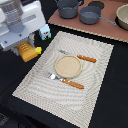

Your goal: Place the bread, butter, and milk from the table onto the serving area.

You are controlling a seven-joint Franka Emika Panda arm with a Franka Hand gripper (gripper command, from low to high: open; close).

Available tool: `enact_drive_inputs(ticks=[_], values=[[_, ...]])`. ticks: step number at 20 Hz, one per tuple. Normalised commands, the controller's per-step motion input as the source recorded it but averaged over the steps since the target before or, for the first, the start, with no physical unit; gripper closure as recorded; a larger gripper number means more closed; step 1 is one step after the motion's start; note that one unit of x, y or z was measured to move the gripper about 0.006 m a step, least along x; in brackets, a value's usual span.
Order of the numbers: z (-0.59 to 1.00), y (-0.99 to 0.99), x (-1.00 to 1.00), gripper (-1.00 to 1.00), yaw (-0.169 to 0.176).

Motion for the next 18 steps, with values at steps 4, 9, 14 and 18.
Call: enact_drive_inputs(ticks=[4, 9, 14, 18], values=[[0.06, 0.17, 1.00, 1.00, 0.000], [-0.02, 0.13, 1.00, 1.00, 0.000], [-0.03, 0.12, 1.00, 1.00, -0.004], [0.00, 0.11, 1.00, 1.00, -0.015]])
